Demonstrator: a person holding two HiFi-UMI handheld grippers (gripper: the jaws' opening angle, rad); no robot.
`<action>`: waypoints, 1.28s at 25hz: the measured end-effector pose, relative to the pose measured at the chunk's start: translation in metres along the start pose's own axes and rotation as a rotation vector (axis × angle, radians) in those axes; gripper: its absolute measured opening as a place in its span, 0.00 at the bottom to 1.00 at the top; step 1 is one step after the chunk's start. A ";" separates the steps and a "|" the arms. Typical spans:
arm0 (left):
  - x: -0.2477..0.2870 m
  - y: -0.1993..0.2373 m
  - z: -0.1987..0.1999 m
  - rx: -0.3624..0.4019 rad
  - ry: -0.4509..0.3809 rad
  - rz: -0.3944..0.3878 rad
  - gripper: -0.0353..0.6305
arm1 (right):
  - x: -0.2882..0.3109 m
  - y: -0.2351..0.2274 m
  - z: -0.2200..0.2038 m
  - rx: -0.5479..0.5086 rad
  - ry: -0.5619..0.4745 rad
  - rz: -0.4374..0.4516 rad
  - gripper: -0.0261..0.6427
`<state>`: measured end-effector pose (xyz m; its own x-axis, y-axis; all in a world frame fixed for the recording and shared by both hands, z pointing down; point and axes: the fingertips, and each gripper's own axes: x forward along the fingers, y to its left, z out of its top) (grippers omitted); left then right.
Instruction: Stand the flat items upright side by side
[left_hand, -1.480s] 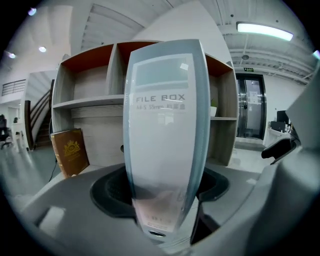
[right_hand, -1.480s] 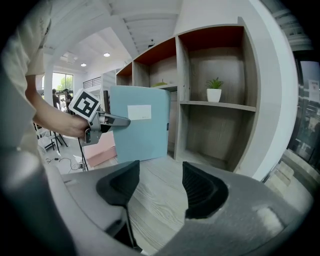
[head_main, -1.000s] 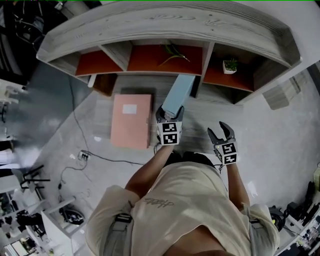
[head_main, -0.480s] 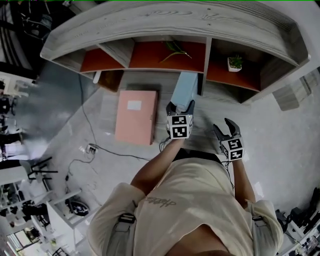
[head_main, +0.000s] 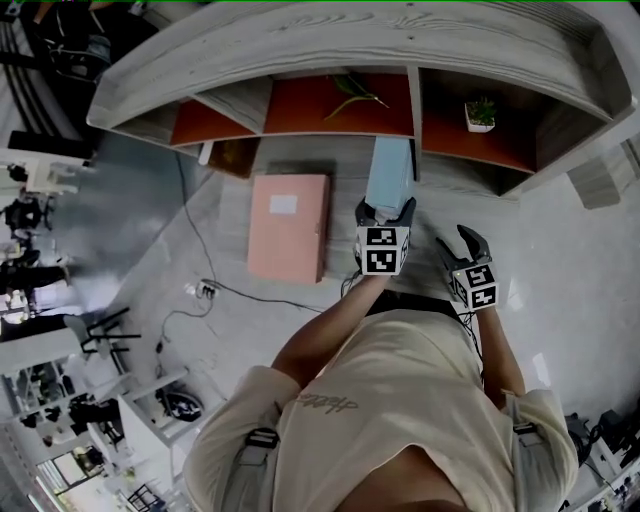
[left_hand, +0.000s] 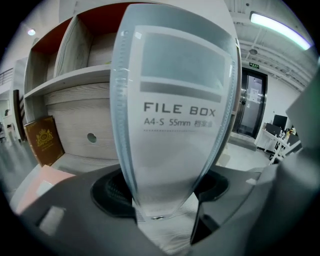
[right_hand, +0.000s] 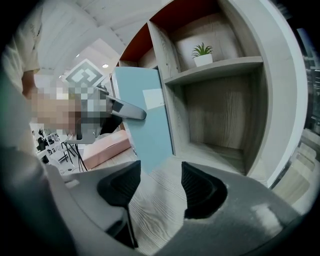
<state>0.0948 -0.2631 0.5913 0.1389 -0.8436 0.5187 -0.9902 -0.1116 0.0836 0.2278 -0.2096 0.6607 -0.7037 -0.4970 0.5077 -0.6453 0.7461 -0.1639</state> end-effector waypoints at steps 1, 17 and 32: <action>0.001 -0.002 0.001 0.007 -0.006 -0.002 0.57 | 0.001 -0.001 0.001 0.001 -0.002 0.000 0.41; -0.021 -0.006 -0.010 0.009 -0.042 -0.177 0.67 | 0.007 0.004 -0.008 0.035 0.033 -0.013 0.43; -0.092 0.122 -0.060 -0.066 0.016 -0.293 0.64 | 0.047 0.105 -0.006 0.096 0.109 -0.091 0.43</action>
<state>-0.0381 -0.1677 0.6050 0.4194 -0.7723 0.4772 -0.9050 -0.3143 0.2868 0.1290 -0.1521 0.6723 -0.6080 -0.5057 0.6121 -0.7340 0.6520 -0.1904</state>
